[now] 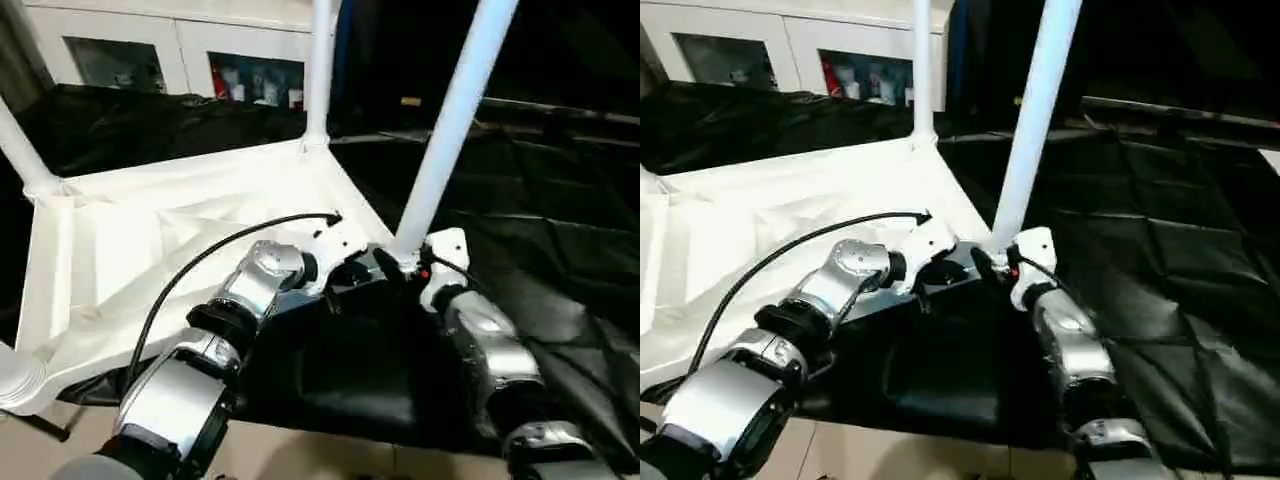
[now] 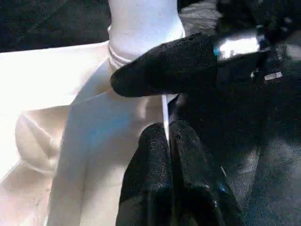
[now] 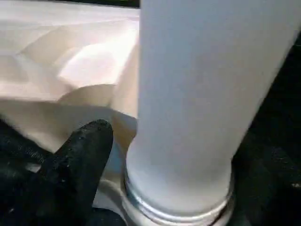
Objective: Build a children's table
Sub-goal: Rotate leg to tighten
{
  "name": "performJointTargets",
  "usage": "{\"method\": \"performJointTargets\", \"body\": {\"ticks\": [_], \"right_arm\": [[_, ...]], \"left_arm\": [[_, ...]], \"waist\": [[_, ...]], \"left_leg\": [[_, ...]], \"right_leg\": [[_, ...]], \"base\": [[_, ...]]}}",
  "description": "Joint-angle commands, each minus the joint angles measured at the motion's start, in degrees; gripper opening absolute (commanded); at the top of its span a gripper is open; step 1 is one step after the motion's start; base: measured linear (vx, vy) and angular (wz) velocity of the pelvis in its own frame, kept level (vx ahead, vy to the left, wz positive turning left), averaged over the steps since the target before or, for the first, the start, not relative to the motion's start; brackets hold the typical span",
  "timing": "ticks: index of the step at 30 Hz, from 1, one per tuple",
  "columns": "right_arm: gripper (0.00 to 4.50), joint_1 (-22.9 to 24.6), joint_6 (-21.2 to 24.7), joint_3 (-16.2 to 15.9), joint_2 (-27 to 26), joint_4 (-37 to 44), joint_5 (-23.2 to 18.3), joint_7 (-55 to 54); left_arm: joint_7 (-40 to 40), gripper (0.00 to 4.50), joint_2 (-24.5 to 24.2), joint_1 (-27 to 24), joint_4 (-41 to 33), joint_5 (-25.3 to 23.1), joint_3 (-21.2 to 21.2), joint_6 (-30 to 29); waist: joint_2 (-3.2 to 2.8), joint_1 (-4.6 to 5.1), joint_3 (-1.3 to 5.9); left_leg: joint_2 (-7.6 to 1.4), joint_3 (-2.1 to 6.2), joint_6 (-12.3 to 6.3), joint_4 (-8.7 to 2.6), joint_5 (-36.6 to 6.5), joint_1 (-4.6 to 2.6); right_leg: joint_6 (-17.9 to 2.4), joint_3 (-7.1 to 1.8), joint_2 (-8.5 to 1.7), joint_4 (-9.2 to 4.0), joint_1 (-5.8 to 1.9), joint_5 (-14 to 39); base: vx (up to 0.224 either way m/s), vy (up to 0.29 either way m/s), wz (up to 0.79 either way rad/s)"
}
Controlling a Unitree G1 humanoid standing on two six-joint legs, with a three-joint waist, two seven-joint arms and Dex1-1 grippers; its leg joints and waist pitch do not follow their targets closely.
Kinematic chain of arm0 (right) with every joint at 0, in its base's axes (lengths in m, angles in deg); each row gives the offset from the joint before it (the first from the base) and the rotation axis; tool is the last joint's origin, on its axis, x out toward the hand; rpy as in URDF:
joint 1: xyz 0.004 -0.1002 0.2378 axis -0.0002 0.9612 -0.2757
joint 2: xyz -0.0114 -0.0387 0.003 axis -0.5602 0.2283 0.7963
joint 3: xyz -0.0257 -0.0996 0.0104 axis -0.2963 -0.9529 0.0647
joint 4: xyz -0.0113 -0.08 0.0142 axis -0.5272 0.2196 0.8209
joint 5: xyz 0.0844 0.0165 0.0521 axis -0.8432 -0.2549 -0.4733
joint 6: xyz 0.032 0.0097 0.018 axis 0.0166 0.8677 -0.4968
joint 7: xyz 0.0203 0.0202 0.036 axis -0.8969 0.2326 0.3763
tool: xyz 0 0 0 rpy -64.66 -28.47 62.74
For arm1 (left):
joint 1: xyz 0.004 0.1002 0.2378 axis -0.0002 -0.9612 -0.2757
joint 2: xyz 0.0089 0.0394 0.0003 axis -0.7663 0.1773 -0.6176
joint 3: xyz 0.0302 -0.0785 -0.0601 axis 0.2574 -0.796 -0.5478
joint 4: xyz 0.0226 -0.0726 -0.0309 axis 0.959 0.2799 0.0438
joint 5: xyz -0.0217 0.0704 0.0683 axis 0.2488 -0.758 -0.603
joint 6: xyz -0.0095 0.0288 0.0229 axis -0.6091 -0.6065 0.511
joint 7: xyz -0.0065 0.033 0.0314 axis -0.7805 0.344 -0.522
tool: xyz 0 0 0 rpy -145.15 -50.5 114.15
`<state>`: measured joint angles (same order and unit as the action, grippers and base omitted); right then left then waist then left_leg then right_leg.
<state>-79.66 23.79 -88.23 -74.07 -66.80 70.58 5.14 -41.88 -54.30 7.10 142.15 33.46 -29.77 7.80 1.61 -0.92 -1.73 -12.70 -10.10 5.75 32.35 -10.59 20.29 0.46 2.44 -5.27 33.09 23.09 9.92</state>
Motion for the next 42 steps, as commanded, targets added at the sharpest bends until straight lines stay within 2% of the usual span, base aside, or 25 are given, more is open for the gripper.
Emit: {"method": "performJointTargets", "body": {"ticks": [1, 2, 3, 4, 5, 6, 7, 9, 13, 15, 16, 18, 22, 23, 26, 28, 31, 33, 35, 36, 37, 38, 39, 42], "right_arm": [[3.83, 2.1, -0.4, -4.2, 2.5, 3.9, -0.9, 12.0], [3.83, 3.1, 0.7, -3.9, 4.4, 6.0, -3.0, 16.4], [3.83, 3.3, 1.1, -3.8, 4.9, 6.6, -3.7, 17.7], [3.83, 4.0, 1.5, -4.1, 6.2, 8.1, -4.6, 20.4], [3.83, 4.6, 1.3, -4.6, 7.5, 9.3, -5.3, 23.3], [3.83, 4.7, 0.9, -4.8, 8.0, 9.3, -5.2, 24.0], [3.83, 4.8, 0.9, -5.1, 9.3, 9.7, -5.3, 26.0], [3.83, 4.9, 2.1, -5.1, 10.5, 10.8, -5.9, 27.6], [3.83, 4.6, 3.7, -5.5, 11.7, 11.6, -6.7, 31.6], [3.83, 4.5, 3.5, -5.8, 11.9, 11.0, -6.4, 32.7], [3.83, 4.4, 3.4, -6.3, 12.2, 10.3, -6.4, 34.2], [3.57, 4.5, 3.6, -6.6, 12.4, 10.1, -6.6, 34.9], [3.38, 5.2, 3.9, -6.5, 12.0, 10.9, -7.2, 35.1], [3.13, 5.5, 4.4, -6.4, 11.9, 11.5, -7.5, 35.5], [3.03, 5.9, 4.8, -6.3, 11.8, 12.0, -7.8, 36.0], [2.75, 6.8, 5.3, -6.1, 11.2, 12.4, -8.3, 35.3], [2.73, 7.4, 5.9, -5.5, 10.0, 12.2, -8.6, 33.1], [2.65, 6.9, 5.5, -4.5, 7.9, 9.6, -6.7, 26.2], [2.65, 6.2, 5.7, -3.5, 5.9, 7.4, -5.3, 20.0], [2.65, 5.2, 6.5, -2.4, 4.0, 5.1, -4.1, 13.3], [2.65, 5.2, 6.5, -2.4, 4.0, 5.1, -4.1, 13.3], [2.65, 3.1, 6.7, -0.5, 1.0, 1.4, -3.2, 3.7], [2.64, 2.3, 6.9, 0.3, 0.0, 0.4, -2.8, 0.7], [2.64, 0.3, 7.9, 1.8, -3.8, -1.6, -2.5, -7.1]], "left_arm": [[-8.0, 0.0, -0.3, -0.7, 1.4, -0.6, 3.5, 1.1], [-11.2, 0.0, -1.4, -0.9, 0.8, -0.1, 3.8, 2.7], [-12.2, 0.0, -1.7, -0.9, 0.7, 0.1, 3.8, 3.2], [-14.3, 0.0, -2.5, -1.0, 0.3, 0.4, 4.1, 3.3], [-16.5, 0.0, -3.3, -1.1, 0.0, 0.5, 4.4, 3.3], [-17.2, 0.0, -3.6, -1.1, -0.1, 0.5, 4.5, 3.2], [-19.8, 0.0, -4.8, -1.1, -0.5, 0.6, 4.7, 3.1], [-22.7, 0.0, -5.9, -1.2, -1.0, 1.2, 4.7, 3.1], [-27.7, 0.0, -7.4, -1.7, -2.0, 2.3, 4.9, 2.7], [-28.3, 0.0, -7.6, -1.7, -2.0, 2.3, 4.9, 2.7], [-28.9, 0.0, -7.8, -1.5, -1.7, 2.4, 4.8, 2.7], [-29.2, 0.0, -7.9, -1.4, -1.7, 2.5, 4.7, 2.6], [-29.3, 0.0, -7.9, -1.5, -1.9, 2.7, 4.5, 2.4], [-29.3, 0.0, -7.9, -1.5, -2.0, 2.8, 4.5, 2.2], [-29.5, 0.0, -7.8, -1.4, -1.9, 3.0, 4.4, 2.1], [-28.1, 0.0, -7.3, -1.3, -1.6, 3.2, 3.9, 2.2], [-24.1, 0.0, -6.3, -0.8, -0.5, 2.9, 3.0, 1.9], [-17.1, 0.0, -4.8, 0.1, 1.4, 2.2, 1.9, 1.8], [-11.9, 0.0, -3.5, 0.7, 2.7, 1.7, 1.2, 1.6], [-6.4, 0.0, -2.0, 1.3, 3.8, 1.2, 0.7, 0.9], [-6.4, 0.0, -2.0, 1.3, 3.8, 1.2, 0.7, 0.9], [0.4, 0.0, 0.5, 1.9, 5.0, 0.9, -0.1, -0.5], [2.4, 0.0, 1.2, 2.1, 5.4, 0.9, -0.3, -0.9], [6.4, 0.0, 4.4, 2.3, 6.0, 0.6, -0.2, -2.3]], "waist": [[0.42, -0.18, 3.25], [0.65, -0.62, 3.18], [0.57, -0.77, 3.16], [0.41, -1.03, 3.24], [0.5, -1.17, 3.24], [0.41, -1.22, 3.16], [0.37, -1.2, 3.01], [0.32, -1.3, 2.77], [0.35, -1.34, 2.76], [0.39, -1.46, 2.8], [0.59, -1.51, 2.89], [0.51, -1.68, 2.92], [0.42, -1.99, 3.02], [0.41, -2.04, 2.97], [0.4, -2.29, 2.97], [0.44, -2.39, 2.96], [0.57, -2.44, 2.91], [0.6, -2.26, 2.81], [0.53, -1.89, 2.5], [0.52, -1.71, 2.54], [0.52, -1.71, 2.54], [0.12, -1.28, 2.45], [0.22, -0.89, 2.45], [0.05, -0.34, 2.51]], "left_leg": [[0.03, -0.75, -6.75, -2.98, -10.2, 0.42], [0.04, -0.82, -8.25, -2.83, -8.7, 0.39], [0.02, -0.8, -8.88, -2.78, -8.2, 0.44], [-0.16, -0.85, -9.66, -2.7, -7.7, 0.23], [-0.14, -0.87, -10.09, -2.62, -7.4, 0.17], [-0.27, -0.93, -10.16, -2.68, -7.9, 0.04], [-0.35, -0.95, -9.7, -2.77, -9.0, -0.04], [-0.48, -0.95, -7.91, -3.09, -12.2, -0.22], [-0.48, -0.88, -6.38, -3.25, -12.4, -0.11], [-0.47, -0.97, -6.48, -3.12, -12.0, -0.04], [-0.47, -1.04, -6.69, -3.01, -11.4, -0.03], [-0.47, -1.06, -7.04, -2.92, -10.3, 0.0], [-0.44, -1.09, -7.37, -2.79, -8.9, 0.03], [-0.42, -1.1, -7.35, -2.82, -9.0, 0.04], [-0.47, -1.11, -7.05, -2.86, -9.7, -0.08], [-0.46, -1.13, -6.84, -2.86, -9.8, -0.06], [-0.38, -1.14, -6.67, -2.86, -9.9, 0.04], [-0.31, -1.06, -6.12, -2.98, -11.2, -0.06], [-0.15, -0.93, -4.02, -3.33, -13.9, -0.3], [-0.06, -0.75, -2.86, -3.51, -14.9, -0.34], [-0.06, -0.75, -2.86, -3.51, -14.9, -0.34], [-0.01, -0.66, -2.01, -3.64, -16.1, -0.25], [0.03, -0.53, -1.28, -3.75, -16.8, -0.3], [0.15, -0.49, -1.07, -3.76, -17.2, -0.12]], "right_leg": [[-15.1, -1.17, -1.4, -2.7, -3.2, 1.5], [-15.9, -1.16, -1.42, -2.48, -3.42, -1.1], [-16.3, -1.22, -1.53, -2.33, -3.51, -1.8], [-17.0, -1.26, -1.75, -2.15, -3.29, -2.9], [-17.6, -1.23, -1.73, -2.03, -3.39, -3.2], [-17.9, -1.22, -1.76, -2.11, -3.17, -2.8], [-18.2, -1.18, -1.82, -2.23, -3.07, -1.0], [-17.4, -1.21, -1.79, -2.69, -2.93, 4.2], [-16.6, -1.23, -1.73, -2.72, -3.05, 5.9], [-16.7, -1.18, -1.67, -2.56, -3.07, 5.2], [-16.8, -1.17, -1.69, -2.46, -3.09, 4.4], [-17.0, -1.15, -1.72, -2.3, -3.12, 3.4], [-17.5, -1.11, -1.7, -2.07, -3.19, 1.4], [-17.4, -1.08, -1.66, -2.1, -3.2, 1.7], [-17.2, -1.1, -1.65, -2.19, -3.17, 2.6], [-17.0, -1.1, -1.66, -2.19, -3.14, 3.0], [-16.7, -1.15, -1.71, -2.3, -3.1, 3.4], [-15.9, -1.16, -1.77, -2.64, -2.95, 6.2], [-14.0, -1.17, -1.88, -3.46, -2.57, 13.2], [-12.6, -1.13, -1.85, -3.73, -2.62, 16.5], [-12.6, -1.13, -1.85, -3.73, -2.62, 16.5], [-11.3, -1.2, -1.82, -4.04, -2.32, 19.0], [-10.9, -1.08, -1.75, -4.16, -2.34, 19.9], [-10.2, -1.12, -1.63, -4.34, -2.23, 20.2]], "base": [[0.0, 0.0, 0.0], [0.0, 0.0, 0.0], [0.0, 0.0, 0.0], [0.0, 0.0, 0.0], [0.0, 0.0, 0.0], [0.0, 0.0, 0.0], [0.0, 0.0, 0.0], [0.0, 0.0, 0.0], [0.0, 0.0, 0.0], [0.0, 0.0, 0.0], [0.0, 0.0, 0.0], [0.0, 0.0, 0.0], [0.0, 0.0, 0.0], [0.0, 0.0, 0.0], [0.0, 0.0, 0.0], [0.0, 0.0, 0.0], [0.0, 0.0, 0.0], [0.0, 0.0, 0.0], [0.0, 0.0, 0.0], [0.0, 0.0, 0.0], [0.0, 0.0, 0.0], [0.0, 0.0, 0.0], [0.0, 0.0, 0.0], [0.0, 0.0, 0.0]]}}
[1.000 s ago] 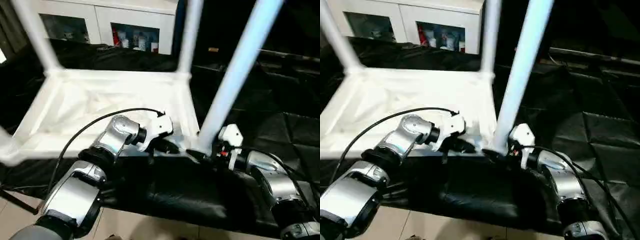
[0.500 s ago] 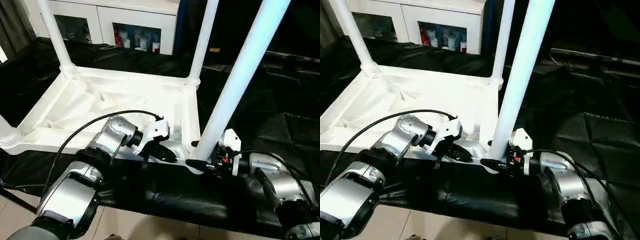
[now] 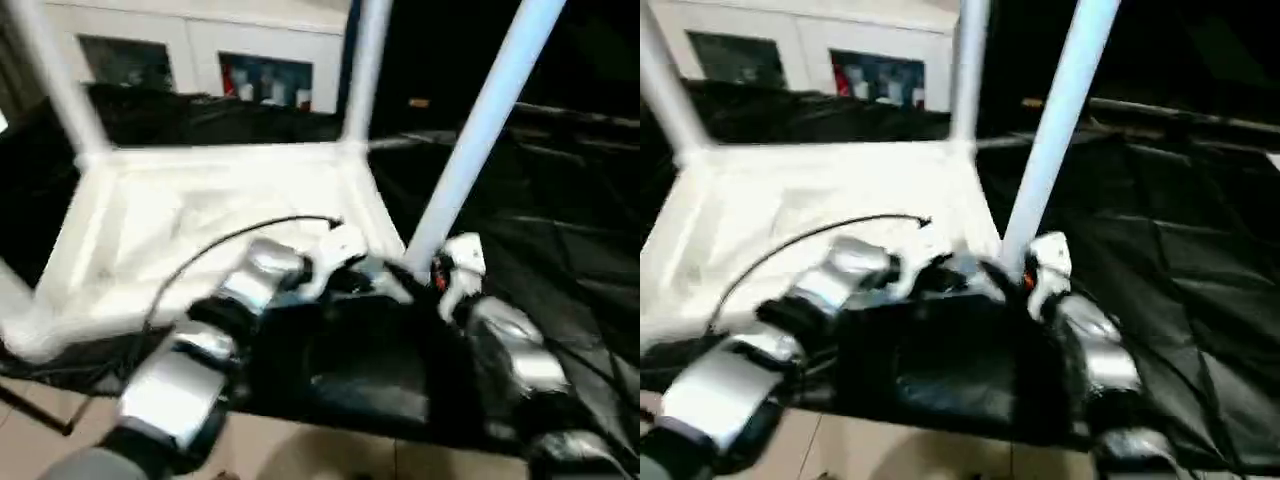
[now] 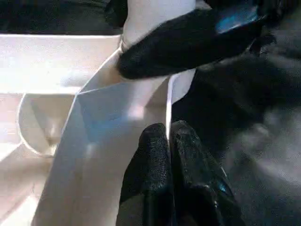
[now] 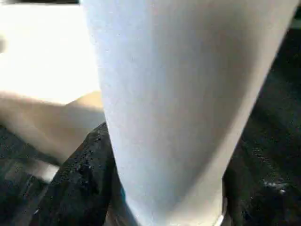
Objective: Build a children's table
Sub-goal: Rotate leg to tighten
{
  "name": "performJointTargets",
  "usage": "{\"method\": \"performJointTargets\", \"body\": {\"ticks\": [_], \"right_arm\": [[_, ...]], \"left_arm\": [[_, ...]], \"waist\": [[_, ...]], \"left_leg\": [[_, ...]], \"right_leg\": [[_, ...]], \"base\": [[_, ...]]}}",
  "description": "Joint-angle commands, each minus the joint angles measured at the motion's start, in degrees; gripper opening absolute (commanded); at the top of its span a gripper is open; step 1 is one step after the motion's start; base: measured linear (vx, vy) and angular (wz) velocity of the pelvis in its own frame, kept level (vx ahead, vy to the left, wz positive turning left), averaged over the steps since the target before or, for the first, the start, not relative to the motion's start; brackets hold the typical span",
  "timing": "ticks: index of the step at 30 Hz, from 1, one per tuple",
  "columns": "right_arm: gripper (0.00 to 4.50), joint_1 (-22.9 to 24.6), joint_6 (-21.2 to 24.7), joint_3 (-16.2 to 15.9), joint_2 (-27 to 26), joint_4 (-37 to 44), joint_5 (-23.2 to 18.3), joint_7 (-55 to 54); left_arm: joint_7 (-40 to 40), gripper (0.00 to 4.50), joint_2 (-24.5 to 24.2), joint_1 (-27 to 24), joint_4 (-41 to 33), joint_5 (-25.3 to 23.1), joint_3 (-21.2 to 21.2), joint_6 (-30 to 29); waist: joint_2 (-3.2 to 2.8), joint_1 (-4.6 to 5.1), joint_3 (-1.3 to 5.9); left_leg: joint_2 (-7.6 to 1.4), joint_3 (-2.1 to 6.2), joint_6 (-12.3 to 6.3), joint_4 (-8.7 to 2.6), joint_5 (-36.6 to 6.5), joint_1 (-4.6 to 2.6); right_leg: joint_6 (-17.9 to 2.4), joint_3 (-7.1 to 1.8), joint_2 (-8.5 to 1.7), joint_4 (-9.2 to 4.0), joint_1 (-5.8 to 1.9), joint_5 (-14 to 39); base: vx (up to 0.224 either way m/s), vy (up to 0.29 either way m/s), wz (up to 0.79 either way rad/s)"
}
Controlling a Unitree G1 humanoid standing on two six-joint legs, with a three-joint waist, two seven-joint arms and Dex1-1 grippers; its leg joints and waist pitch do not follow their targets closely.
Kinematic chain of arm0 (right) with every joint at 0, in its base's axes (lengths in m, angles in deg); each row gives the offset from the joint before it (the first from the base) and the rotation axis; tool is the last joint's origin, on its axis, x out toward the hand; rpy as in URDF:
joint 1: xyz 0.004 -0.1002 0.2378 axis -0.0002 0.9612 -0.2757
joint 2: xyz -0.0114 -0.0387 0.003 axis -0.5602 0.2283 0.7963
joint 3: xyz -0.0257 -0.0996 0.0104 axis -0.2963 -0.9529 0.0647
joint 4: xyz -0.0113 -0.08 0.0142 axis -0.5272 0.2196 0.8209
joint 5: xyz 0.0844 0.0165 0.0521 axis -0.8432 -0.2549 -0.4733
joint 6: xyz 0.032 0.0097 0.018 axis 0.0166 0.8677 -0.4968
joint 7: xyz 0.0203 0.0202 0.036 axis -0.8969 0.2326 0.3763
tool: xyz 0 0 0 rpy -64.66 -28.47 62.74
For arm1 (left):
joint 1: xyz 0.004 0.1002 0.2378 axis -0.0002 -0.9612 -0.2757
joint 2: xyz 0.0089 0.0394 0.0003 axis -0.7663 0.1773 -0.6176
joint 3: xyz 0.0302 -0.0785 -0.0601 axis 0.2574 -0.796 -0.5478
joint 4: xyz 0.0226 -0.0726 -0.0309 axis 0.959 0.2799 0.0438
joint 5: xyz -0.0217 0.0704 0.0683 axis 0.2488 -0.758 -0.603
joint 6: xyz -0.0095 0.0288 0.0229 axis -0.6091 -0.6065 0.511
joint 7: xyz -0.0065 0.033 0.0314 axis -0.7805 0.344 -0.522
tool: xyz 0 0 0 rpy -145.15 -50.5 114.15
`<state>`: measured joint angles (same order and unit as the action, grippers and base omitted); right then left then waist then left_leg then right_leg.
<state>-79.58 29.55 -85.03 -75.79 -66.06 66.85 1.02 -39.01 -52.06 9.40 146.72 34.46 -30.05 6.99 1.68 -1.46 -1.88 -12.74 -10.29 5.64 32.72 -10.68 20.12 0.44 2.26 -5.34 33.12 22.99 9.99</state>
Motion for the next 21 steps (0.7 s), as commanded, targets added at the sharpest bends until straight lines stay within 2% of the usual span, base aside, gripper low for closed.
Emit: {"method": "performJointTargets", "body": {"ticks": [1, 4, 6, 8, 11, 13, 14, 17, 18, 19, 20, 21], "right_arm": [[2.64, -0.9, 2.6, -1.2, -3.4, -3.6, 2.0, -6.7], [2.64, -1.9, 1.9, -1.8, -5.0, -4.1, 2.6, -7.2], [2.64, -1.7, -0.2, -3.8, -4.9, -3.4, 4.7, -5.9], [3.34, -1.5, -1.5, -4.4, -4.6, -2.9, 5.0, -4.2], [3.46, -1.7, -2.6, -3.3, -3.9, -1.7, 3.2, -2.1], [3.46, -1.5, -3.2, -4.1, -2.6, -0.4, 3.4, 0.6], [3.46, -1.1, -3.1, -4.7, -1.3, 0.5, 3.0, 4.1], [3.46, 0.4, -2.4, -5.6, 1.8, 3.2, 1.3, 12.5], [3.46, 2.2, -0.7, -6.0, 4.3, 6.8, -1.4, 19.5], [3.46, 2.2, -0.7, -6.0, 4.3, 6.8, -1.4, 19.5], [3.46, 4.1, 1.7, -6.4, 7.4, 10.7, -4.4, 26.5], [3.46, 4.4, 2.0, -6.4, 8.0, 11.4, -4.9, 27.8]], "left_arm": [[5.2, 0.0, 3.6, -0.1, 1.6, -0.9, 0.6, -1.5], [5.7, 0.0, 5.2, -0.2, 1.5, -1.6, 1.4, -0.7], [5.1, 0.0, 5.5, 0.0, 1.5, -1.7, 1.6, -0.4], [4.0, 0.0, 5.2, 0.2, 1.5, -1.6, 1.7, -0.1], [2.4, 0.0, 4.1, 0.3, 1.7, -1.4, 1.7, 0.7], [1.3, 0.0, 3.2, 0.2, 1.6, -1.3, 1.5, 1.3], [-0.4, 0.0, 2.4, 0.2, 1.5, -1.2, 1.6, 1.5], [-4.2, 0.0, 0.7, 0.2, 1.0, -1.0, 1.6, 1.7], [-8.2, 0.0, -0.7, 0.1, 0.4, -0.4, 1.7, 1.8], [-8.2, 0.0, -0.7, 0.1, 0.4, -0.4, 1.7, 1.8], [-13.0, 0.0, -2.4, -0.3, -0.4, 0.0, 2.2, 2.4], [-13.9, 0.0, -2.8, -0.4, -0.5, 0.0, 2.3, 2.7]], "waist": [[-0.12, 0.18, 2.74], [-0.05, 0.16, 2.79], [-0.1, 0.1, 2.8], [-0.13, 0.07, 2.82], [0.01, 0.09, 2.9], [-0.25, 0.11, 2.87], [-0.06, 0.11, 2.95], [-0.1, 0.07, 3.11], [-0.15, -0.07, 3.26], [-0.14, -0.26, 3.31], [-0.04, -0.46, 3.26], [0.01, -0.57, 3.26]], "left_leg": [[0.22, -0.31, -1.06, -4.06, -16.9, -0.03], [0.23, -0.46, -1.89, -3.94, -16.2, -0.03], [0.25, -0.41, -2.42, -4.02, -16.1, 0.23], [0.2, -0.4, -2.49, -4.03, -16.2, 0.14], [0.19, -0.41, -2.97, -3.99, -16.2, 0.23], [0.14, -0.39, -3.15, -4.02, -15.6, 0.27], [0.18, -0.45, -3.78, -3.85, -14.9, 0.35], [0.11, -0.46, -4.97, -3.65, -13.0, 0.58], [0.06, -0.48, -5.68, -3.45, -11.3, 0.56], [0.07, -0.58, -6.57, -3.34, -10.5, 0.38], [-0.01, -0.56, -8.48, -3.25, -8.6, 0.54], [-0.05, -0.58, -8.83, -3.16, -8.7, 0.54]], "right_leg": [[-10.1, -0.94, -1.56, -4.4, -2.14, 19.6], [-10.6, -0.99, -1.43, -4.36, -2.11, 16.9], [-10.6, -0.94, -1.49, -4.3, -2.3, 16.5], [-10.6, -0.93, -1.5, -4.32, -2.25, 16.4], [-11.1, -0.96, -1.53, -4.16, -2.35, 15.3], [-11.4, -0.96, -1.51, -4.08, -2.39, 14.3], [-11.9, -0.94, -1.49, -3.91, -2.61, 12.5], [-12.9, -0.93, -1.56, -3.51, -2.91, 9.4], [-13.9, -0.97, -1.65, -3.22, -2.99, 6.6], [-14.4, -1.0, -1.55, -3.19, -3.15, 4.5], [-16.1, -0.96, -1.51, -2.61, -3.39, 0.1], [-16.5, -0.96, -1.56, -2.56, -3.42, -0.4]], "base": [[0.0, 0.0, 0.0], [0.0, 0.0, 0.0], [0.0, 0.0, 0.0], [0.0, 0.0, 0.0], [0.0, 0.0, 0.0], [0.0, 0.0, 0.0], [0.0, 0.0, 0.0], [0.0, 0.0, 0.0], [0.0, 0.0, 0.0], [0.0, 0.0, 0.0], [0.0, 0.0, 0.0], [0.0, 0.0, 0.0]]}}
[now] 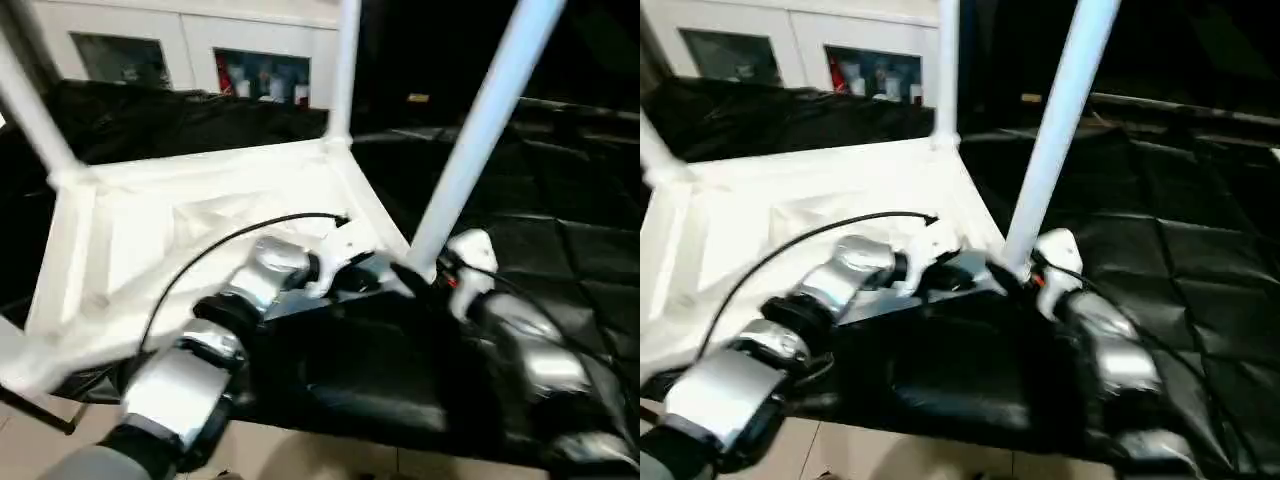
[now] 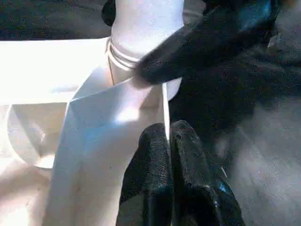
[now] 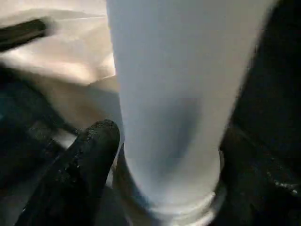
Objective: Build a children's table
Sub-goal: Rotate leg to tighten
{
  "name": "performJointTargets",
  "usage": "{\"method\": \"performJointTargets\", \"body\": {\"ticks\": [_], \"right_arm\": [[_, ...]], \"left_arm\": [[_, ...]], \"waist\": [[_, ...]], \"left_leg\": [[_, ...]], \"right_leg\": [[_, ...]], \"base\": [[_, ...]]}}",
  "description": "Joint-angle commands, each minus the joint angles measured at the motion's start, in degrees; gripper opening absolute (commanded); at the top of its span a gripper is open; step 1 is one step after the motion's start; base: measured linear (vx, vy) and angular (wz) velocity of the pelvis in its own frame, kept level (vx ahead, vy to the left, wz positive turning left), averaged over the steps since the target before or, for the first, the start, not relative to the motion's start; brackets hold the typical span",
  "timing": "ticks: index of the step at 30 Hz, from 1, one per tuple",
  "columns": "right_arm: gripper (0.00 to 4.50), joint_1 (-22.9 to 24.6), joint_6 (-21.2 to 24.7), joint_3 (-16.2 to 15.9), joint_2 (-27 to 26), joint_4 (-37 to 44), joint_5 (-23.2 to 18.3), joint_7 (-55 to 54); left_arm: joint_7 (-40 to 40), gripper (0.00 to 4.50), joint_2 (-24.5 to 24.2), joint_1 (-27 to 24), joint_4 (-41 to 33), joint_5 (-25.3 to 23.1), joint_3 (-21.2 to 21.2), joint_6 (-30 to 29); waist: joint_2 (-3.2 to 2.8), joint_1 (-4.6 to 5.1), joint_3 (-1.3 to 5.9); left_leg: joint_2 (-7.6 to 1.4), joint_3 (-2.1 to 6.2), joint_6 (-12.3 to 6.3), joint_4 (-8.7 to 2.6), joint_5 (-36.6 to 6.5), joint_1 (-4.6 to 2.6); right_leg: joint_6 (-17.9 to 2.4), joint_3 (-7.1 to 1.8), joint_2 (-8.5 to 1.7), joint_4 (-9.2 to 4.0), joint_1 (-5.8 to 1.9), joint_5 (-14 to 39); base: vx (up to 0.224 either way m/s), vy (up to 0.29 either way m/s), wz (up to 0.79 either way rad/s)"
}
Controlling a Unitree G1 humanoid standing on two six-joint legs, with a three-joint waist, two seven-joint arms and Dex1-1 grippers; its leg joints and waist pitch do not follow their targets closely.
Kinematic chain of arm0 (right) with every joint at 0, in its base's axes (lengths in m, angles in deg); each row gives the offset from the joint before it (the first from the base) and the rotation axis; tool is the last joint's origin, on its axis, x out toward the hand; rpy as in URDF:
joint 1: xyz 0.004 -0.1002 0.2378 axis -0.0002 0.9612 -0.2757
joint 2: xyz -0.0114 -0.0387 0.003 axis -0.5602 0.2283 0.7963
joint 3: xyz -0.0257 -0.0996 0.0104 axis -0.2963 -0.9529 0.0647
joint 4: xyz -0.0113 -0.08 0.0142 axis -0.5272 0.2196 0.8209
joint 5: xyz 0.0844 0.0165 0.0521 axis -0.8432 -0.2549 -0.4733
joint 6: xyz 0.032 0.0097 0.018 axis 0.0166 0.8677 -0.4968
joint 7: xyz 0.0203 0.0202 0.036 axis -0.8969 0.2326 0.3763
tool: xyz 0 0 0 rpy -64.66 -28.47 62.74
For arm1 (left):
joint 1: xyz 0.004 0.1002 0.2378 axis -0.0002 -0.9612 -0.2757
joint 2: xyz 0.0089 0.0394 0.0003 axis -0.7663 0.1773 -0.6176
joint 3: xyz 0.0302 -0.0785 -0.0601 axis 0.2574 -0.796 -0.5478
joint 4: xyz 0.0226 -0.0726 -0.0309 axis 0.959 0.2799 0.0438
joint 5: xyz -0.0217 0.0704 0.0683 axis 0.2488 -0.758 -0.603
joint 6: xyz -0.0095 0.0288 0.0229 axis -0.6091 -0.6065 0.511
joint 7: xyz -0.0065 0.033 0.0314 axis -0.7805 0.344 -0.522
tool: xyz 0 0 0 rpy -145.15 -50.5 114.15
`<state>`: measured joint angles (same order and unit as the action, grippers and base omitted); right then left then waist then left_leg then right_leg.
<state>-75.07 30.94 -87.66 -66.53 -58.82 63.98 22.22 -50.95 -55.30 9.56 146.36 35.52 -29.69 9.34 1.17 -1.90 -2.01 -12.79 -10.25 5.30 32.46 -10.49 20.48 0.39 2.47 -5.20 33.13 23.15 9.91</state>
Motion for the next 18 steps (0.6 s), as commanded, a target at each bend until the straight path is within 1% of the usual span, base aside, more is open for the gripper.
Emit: {"method": "performJointTargets", "body": {"ticks": [1, 2, 3, 5, 6, 7, 9, 12, 13, 15, 17, 18], "right_arm": [[3.46, 0.3, 1.0, -3.7, -0.1, 4.9, -2.5, 8.5], [3.46, 0.4, 1.1, -3.7, 0.5, 5.3, -2.7, 9.5], [3.46, 1.1, 2.3, -4.0, 2.6, 6.5, -3.3, 12.4], [3.46, 2.2, 3.9, -4.7, 5.5, 8.3, -3.9, 16.7], [3.46, 2.5, 4.3, -5.1, 6.4, 8.9, -3.8, 17.8], [3.46, 2.7, 4.5, -5.3, 6.9, 9.2, -3.7, 18.5], [3.46, 3.1, 5.1, -5.8, 7.9, 9.9, -3.5, 19.7], [3.46, 2.8, 4.4, -6.1, 8.3, 9.9, -2.6, 20.2], [3.46, 2.2, 4.4, -6.0, 7.9, 8.9, -2.6, 20.4], [3.13, 1.3, 4.6, -5.8, 7.2, 7.6, -2.8, 20.6], [3.1, 0.8, 5.1, -6.3, 6.8, 6.9, -3.4, 21.1], [2.99, 0.8, 5.1, -6.4, 6.8, 7.0, -3.4, 21.2]], "left_arm": [[-4.3, 0.0, -0.2, -0.9, -0.6, -0.6, 2.0, 1.5], [-5.8, 0.0, -0.6, -1.0, -0.9, -0.3, 2.1, 1.9], [-10.1, 0.0, -2.1, -1.3, -1.7, 0.1, 2.4, 1.4], [-15.3, 0.0, -4.2, -1.4, -2.2, 0.5, 2.9, 0.7], [-16.2, 0.0, -4.7, -1.3, -2.2, 0.5, 2.9, 0.7], [-16.7, 0.0, -5.1, -1.2, -2.1, 0.5, 2.9, 0.7], [-17.8, 0.0, -5.7, -1.2, -2.2, 0.6, 3.0, 0.7], [-20.6, 0.0, -7.1, -0.9, -2.1, 0.6, 3.2, 0.2], [-21.0, 0.0, -7.2, -0.9, -2.0, 0.6, 3.1, 0.2], [-21.1, 0.0, -7.2, -0.9, -2.2, 0.7, 3.1, 0.1], [-21.5, 0.0, -7.1, -1.2, -2.8, 1.1, 2.9, -0.3], [-21.5, 0.0, -7.1, -1.2, -2.8, 1.1, 2.9, -0.3]], "waist": [[0.55, -0.15, 3.36], [0.5, -0.23, 3.37], [0.42, -0.26, 3.39], [0.25, -0.46, 3.13], [0.19, -0.51, 3.07], [0.07, -0.69, 3.03], [0.16, -1.04, 3.01], [0.28, -1.49, 3.04], [0.15, -1.51, 3.12], [0.28, -1.47, 3.13], [0.28, -1.51, 3.22], [0.29, -1.51, 3.2]], "left_leg": [[-0.07, -0.69, -9.0, -2.84, -9.1, 0.07], [-0.09, -0.68, -8.89, -2.84, -9.2, 0.01], [-0.16, -0.69, -8.75, -2.85, -9.3, -0.05], [-0.35, -0.74, -8.01, -3.05, -10.6, -0.2], [-0.38, -0.85, -7.77, -3.02, -10.8, -0.17], [-0.47, -0.84, -7.2, -3.11, -11.5, -0.34], [-0.52, -0.99, -6.72, -3.04, -11.9, -0.43], [-0.39, -0.96, -5.79, -3.09, -11.5, -0.26], [-0.39, -0.93, -5.59, -3.06, -11.0, -0.25], [-0.32, -0.93, -5.57, -3.01, -10.5, -0.19], [-0.32, -0.92, -5.58, -2.95, -10.2, -0.25], [-0.31, -0.94, -5.61, -2.95, -10.1, -0.27]], "right_leg": [[-17.1, -1.19, -1.83, -2.54, -3.39, -0.4], [-17.4, -1.16, -1.89, -2.53, -3.4, 0.2], [-17.6, -1.19, -1.92, -2.49, -3.36, 0.3], [-17.7, -1.11, -1.69, -2.53, -3.37, 2.2], [-17.7, -1.11, -1.69, -2.55, -3.3, 2.4], [-17.7, -1.02, -1.64, -2.62, -3.19, 3.3], [-17.6, -1.13, -1.67, -2.6, -3.12, 3.8], [-16.7, -1.13, -1.85, -2.67, -3.18, 5.5], [-16.7, -1.15, -1.84, -2.56, -3.2, 5.1], [-17.0, -1.11, -1.81, -2.47, -3.21, 4.3], [-17.1, -1.12, -1.8, -2.4, -3.24, 3.9], [-17.2, -1.12, -1.79, -2.38, -3.23, 3.7]], "base": [[0.0, 0.0, 0.0], [0.0, 0.0, 0.0], [0.0, 0.0, 0.0], [0.0, 0.0, 0.0], [0.0, 0.0, 0.0], [0.0, 0.0, 0.0], [0.0, 0.0, 0.0], [0.0, 0.0, 0.0], [0.0, 0.0, 0.0], [0.0, 0.0, 0.0], [0.0, 0.0, 0.0], [0.0, 0.0, 0.0]]}}
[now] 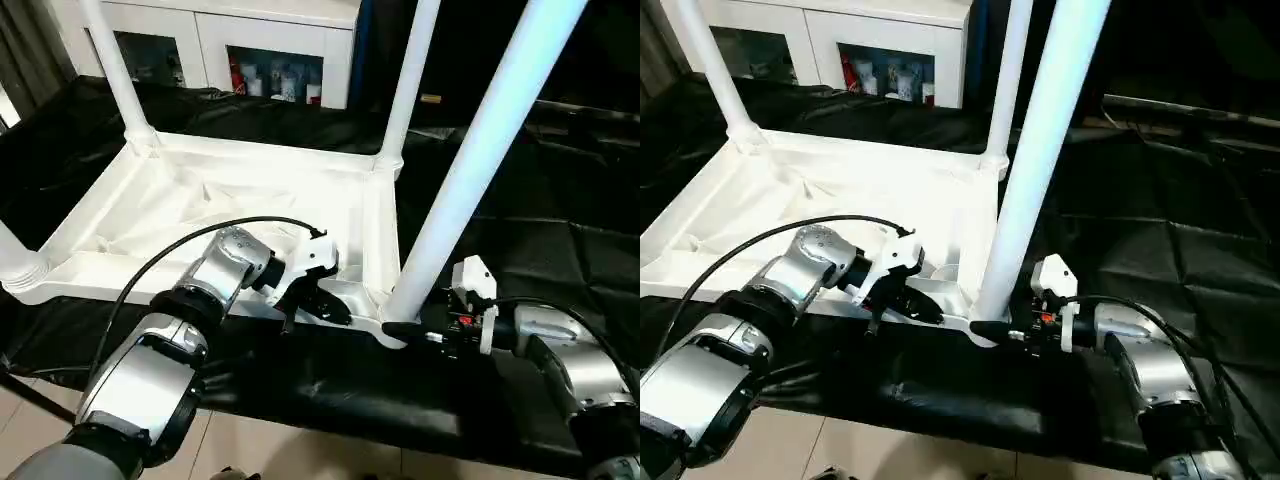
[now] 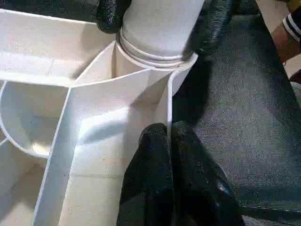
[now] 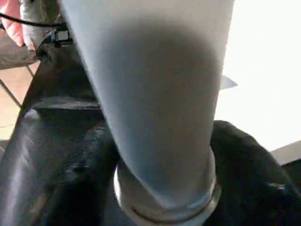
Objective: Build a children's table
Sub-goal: Rotate leg to tighten
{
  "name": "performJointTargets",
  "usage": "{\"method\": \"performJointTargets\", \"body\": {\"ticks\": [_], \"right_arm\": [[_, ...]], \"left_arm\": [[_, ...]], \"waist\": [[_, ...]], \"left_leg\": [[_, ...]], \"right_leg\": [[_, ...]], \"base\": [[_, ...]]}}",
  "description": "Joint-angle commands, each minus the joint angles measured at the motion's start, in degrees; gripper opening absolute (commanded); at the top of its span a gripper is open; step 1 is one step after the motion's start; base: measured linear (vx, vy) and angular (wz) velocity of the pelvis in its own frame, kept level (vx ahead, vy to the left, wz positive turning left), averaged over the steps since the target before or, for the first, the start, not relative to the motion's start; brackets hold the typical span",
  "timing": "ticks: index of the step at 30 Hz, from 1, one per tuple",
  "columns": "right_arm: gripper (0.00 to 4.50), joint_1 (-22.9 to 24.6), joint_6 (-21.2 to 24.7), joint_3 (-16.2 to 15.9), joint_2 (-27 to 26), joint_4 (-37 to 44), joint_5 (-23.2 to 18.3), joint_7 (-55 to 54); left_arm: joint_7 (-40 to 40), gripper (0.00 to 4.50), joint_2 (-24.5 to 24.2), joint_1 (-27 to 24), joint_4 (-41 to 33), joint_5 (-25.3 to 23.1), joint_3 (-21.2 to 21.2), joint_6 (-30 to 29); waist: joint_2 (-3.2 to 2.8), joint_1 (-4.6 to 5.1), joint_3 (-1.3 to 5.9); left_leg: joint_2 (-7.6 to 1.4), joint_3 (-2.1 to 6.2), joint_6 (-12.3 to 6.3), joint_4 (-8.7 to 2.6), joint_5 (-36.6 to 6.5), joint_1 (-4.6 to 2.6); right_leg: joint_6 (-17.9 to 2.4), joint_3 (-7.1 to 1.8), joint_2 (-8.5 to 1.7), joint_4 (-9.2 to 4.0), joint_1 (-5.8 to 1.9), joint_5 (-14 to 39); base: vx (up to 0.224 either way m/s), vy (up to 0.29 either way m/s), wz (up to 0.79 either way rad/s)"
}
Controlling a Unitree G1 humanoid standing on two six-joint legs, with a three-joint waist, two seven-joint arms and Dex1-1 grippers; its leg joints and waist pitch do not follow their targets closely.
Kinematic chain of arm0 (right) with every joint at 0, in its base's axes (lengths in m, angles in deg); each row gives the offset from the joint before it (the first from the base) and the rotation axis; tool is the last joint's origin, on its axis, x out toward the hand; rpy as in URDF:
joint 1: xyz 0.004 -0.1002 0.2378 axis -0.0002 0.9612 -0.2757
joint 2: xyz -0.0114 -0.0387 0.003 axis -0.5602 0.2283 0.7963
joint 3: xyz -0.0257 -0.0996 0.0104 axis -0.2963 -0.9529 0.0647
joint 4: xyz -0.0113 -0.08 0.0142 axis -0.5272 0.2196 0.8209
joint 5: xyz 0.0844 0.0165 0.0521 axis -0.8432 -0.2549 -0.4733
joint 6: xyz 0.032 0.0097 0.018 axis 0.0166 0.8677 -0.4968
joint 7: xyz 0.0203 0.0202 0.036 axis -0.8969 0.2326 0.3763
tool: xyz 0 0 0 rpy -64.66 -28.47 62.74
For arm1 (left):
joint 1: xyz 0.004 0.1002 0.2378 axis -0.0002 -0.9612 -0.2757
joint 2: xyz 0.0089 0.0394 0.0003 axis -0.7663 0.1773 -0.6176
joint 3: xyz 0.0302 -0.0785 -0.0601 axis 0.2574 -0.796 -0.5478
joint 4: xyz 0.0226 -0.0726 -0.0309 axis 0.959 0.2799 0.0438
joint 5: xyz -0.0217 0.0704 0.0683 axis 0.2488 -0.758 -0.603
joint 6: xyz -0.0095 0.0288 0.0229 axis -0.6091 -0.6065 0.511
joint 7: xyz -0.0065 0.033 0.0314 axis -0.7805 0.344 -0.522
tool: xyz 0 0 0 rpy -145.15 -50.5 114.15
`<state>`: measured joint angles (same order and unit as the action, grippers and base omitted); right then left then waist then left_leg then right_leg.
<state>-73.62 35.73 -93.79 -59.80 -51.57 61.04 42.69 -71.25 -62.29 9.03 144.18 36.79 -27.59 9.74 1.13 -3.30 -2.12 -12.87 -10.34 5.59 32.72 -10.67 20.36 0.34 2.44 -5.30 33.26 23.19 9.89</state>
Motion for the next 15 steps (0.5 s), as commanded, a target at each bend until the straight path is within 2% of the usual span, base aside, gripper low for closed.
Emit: {"method": "performJointTargets", "body": {"ticks": [1, 3, 4, 5, 8, 10, 11, 12, 13, 14, 15], "right_arm": [[2.84, -0.6, 0.4, -0.3, 0.1, -0.3, -0.5, 0.8], [2.67, -0.3, 0.5, -0.4, 0.0, -0.2, -0.7, 1.0], [2.63, -0.2, 0.5, -0.4, -0.1, -0.3, -0.7, 1.2], [2.44, 0.1, 0.3, -0.4, -0.2, -0.5, -0.8, 1.6], [2.35, 0.8, -0.7, -0.1, -0.7, -1.7, -0.6, 1.6], [2.33, 1.1, -2.3, 0.7, -1.9, -4.0, 0.1, -1.4], [2.31, 1.1, -2.5, 0.9, -2.2, -4.7, 0.4, -2.4], [2.29, 0.9, -3.6, 1.4, -3.4, -7.1, 1.7, -6.2], [2.26, 0.8, -4.0, 1.6, -3.8, -8.1, 2.3, -7.9], [2.22, 0.2, -5.1, 1.8, -5.1, -10.9, 3.9, -12.2], [2.18, -1.1, -6.6, 3.0, -8.0, -16.3, 5.8, -21.3]], "left_arm": [[-1.3, 0.0, -0.1, -0.7, -0.7, -0.1, 0.8, -0.8], [-1.4, 0.0, 0.0, -0.9, -1.1, 0.0, 0.8, -0.9], [-1.5, 0.0, 0.1, -1.1, -1.2, 0.0, 0.9, -1.0], [-1.6, 0.0, 0.1, -1.3, -1.4, 0.1, 0.9, -1.1], [-1.0, 0.0, 0.4, -1.6, -1.7, 0.2, 0.7, -1.0], [3.9, 0.0, 1.4, -1.3, -0.9, -0.1, -0.2, -0.4], [5.2, 0.0, 1.7, -1.2, -0.6, -0.2, -0.4, -0.2], [10.0, 0.0, 2.7, -0.8, 0.3, -0.6, -1.1, 0.0], [11.8, 0.0, 3.2, -0.6, 0.7, -0.7, -1.4, -0.1], [15.8, 0.0, 4.1, -0.4, 1.4, -1.2, -1.7, 0.0], [24.7, 0.0, 6.1, 0.3, 3.1, -2.2, -2.4, -0.7]], "waist": [[0.29, -0.14, 3.33], [0.3, -0.2, 3.38], [0.55, -0.22, 3.42], [0.42, -0.27, 3.41], [0.41, -0.26, 3.38], [0.43, -0.12, 3.3], [0.46, -0.1, 3.18], [0.47, 0.01, 3.12], [0.47, 0.27, 2.86], [0.77, 0.51, 2.79], [0.42, 0.69, 2.67]], "left_leg": [[-0.26, -0.83, -6.03, -3.21, -9.5, -0.13], [-0.26, -0.85, -6.32, -3.12, -8.8, -0.12], [-0.22, -0.87, -6.56, -3.08, -8.5, -0.06], [-0.23, -0.86, -6.67, -3.08, -8.6, -0.06], [-0.24, -0.88, -6.62, -3.1, -9.2, -0.1], [-0.28, -0.89, -6.29, -3.13, -10.1, -0.12], [-0.16, -0.84, -5.9, -3.27, -11.3, -0.15], [-0.17, -0.8, -5.66, -3.3, -12.0, -0.12], [-0.09, -0.73, -4.73, -3.5, -14.0, -0.28], [0.02, -0.63, -3.64, -3.62, -15.5, -0.36], [0.02, -0.51, -2.64, -3.77, -17.2, -0.59]], "right_leg": [[-17.2, -1.08, -1.69, -2.44, -3.3, 3.1], [-17.4, -1.09, -1.69, -2.33, -3.34, 2.0], [-17.5, -1.06, -1.67, -2.3, -3.4, 1.5], [-17.5, -1.05, -1.7, -2.26, -3.39, 1.6], [-17.5, -1.04, -1.73, -2.38, -3.31, 2.7], [-17.2, -1.07, -1.8, -2.56, -3.15, 4.0], [-16.7, -1.03, -1.77, -2.84, -3.16, 6.3], [-16.4, -1.06, -1.81, -2.97, -3.06, 7.5], [-15.5, -1.04, -1.9, -3.49, -2.84, 11.5], [-14.0, -1.04, -1.93, -3.89, -2.69, 15.9], [-12.6, -1.06, -2.0, -4.25, -2.32, 19.8]], "base": [[0.0, 0.0, 0.0], [0.0, 0.0, 0.0], [0.0, 0.0, 0.0], [0.0, 0.0, 0.0], [0.0, 0.0, 0.0], [0.0, 0.0, 0.0], [0.0, 0.0, 0.0], [0.0, 0.0, 0.0], [0.0, 0.0, 0.0], [0.0, 0.0, 0.0], [0.0, 0.0, 0.0]]}}
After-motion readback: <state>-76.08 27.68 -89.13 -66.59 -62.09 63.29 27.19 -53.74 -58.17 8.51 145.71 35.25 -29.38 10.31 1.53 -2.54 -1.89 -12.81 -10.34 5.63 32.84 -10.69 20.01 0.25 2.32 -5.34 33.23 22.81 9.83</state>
